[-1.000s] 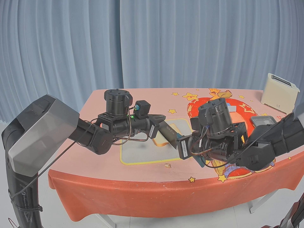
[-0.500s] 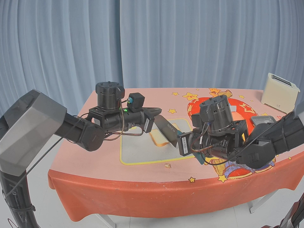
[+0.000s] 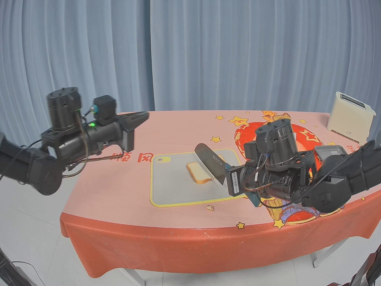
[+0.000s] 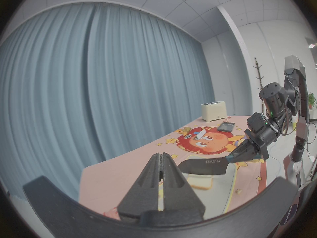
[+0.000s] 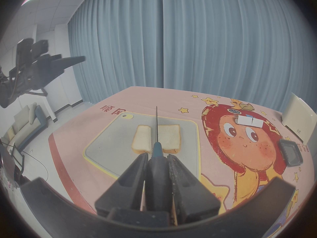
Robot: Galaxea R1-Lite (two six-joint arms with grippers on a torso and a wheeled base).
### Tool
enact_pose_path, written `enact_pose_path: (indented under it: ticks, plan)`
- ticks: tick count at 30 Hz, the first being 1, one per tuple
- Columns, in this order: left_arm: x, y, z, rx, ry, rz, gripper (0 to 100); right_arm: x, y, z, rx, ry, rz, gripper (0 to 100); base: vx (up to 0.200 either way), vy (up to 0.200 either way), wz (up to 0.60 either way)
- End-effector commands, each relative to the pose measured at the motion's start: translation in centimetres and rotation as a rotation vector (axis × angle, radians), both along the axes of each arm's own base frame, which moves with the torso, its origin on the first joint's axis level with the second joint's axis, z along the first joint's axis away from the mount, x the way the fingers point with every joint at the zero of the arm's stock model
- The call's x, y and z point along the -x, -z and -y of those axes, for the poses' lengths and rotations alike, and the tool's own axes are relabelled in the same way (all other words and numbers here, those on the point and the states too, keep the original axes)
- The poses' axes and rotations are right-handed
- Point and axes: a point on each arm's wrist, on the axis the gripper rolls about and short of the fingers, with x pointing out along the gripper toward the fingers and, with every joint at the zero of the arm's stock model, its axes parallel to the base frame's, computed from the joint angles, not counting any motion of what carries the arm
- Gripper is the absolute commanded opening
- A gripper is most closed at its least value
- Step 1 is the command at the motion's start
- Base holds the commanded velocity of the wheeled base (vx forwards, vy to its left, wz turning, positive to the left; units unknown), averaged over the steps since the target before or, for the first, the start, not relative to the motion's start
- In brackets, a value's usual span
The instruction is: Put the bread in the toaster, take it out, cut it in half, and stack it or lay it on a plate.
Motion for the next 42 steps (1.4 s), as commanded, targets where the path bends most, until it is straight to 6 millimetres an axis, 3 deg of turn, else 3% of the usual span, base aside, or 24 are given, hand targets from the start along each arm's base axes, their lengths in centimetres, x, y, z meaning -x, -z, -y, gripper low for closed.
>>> enact_pose_path:
  ticks: [1,3,6,8,11,12,14,18,20,23,31,42]
  plan:
    - [7.0,-2.8,-6.1,0.032,-0.196,0.101,0,0.6,-1.3,0.4,-0.027,-0.002,0.028,0,0.000,0.000,0.00]
    - [8.9,-2.5,-6.7,0.034,-0.230,0.108,0,0.7,-1.5,0.5,-0.031,0.000,0.031,0,0.000,0.000,0.00]
    - [13.2,-1.4,-7.9,0.037,-0.265,0.118,0,1.1,-2.2,1.1,-0.045,0.005,0.042,0,0.000,0.000,0.00]
    - [14.7,-0.9,-8.4,0.034,-0.288,0.119,0,1.4,-2.4,1.4,-0.045,0.008,0.044,0,0.000,0.000,0.00]
    - [19.0,0.8,-9.5,0.034,-0.369,0.132,0,2.4,-2.9,2.6,-0.051,0.016,0.048,0,0.000,0.000,0.00]
    - [19.1,0.9,-9.6,0.034,-0.371,0.132,0,2.4,-2.9,2.7,-0.051,0.016,0.048,0,0.000,0.000,0.00]
    - [22.3,2.7,-9.8,0.037,-0.392,0.144,0,3.6,-3.1,3.7,-0.051,0.015,0.046,0,0.000,0.000,0.00]
    - [25.8,4.8,-10.0,0.047,-0.419,0.174,0,4.8,-3.4,4.9,-0.057,0.020,0.048,0,0.000,0.000,0.00]
    - [26.4,4.9,-10.0,0.053,-0.433,0.182,0,5.0,-3.4,5.2,-0.057,0.026,0.046,0,0.000,0.000,0.00]
    - [29.9,6.1,-10.2,0.072,-0.483,0.224,0,5.0,-3.4,6.3,-0.055,0.054,0.052,0,0.000,0.000,0.00]
    - [34.2,12.0,-10.2,0.042,-0.527,0.113,0,1.3,-3.4,10.4,-0.098,0.223,0.166,0,0.000,0.000,0.00]
    - [34.2,12.6,-10.4,0.137,-0.636,0.013,0,-1.2,-2.1,12.9,-0.082,0.322,0.223,0,0.000,0.000,0.00]
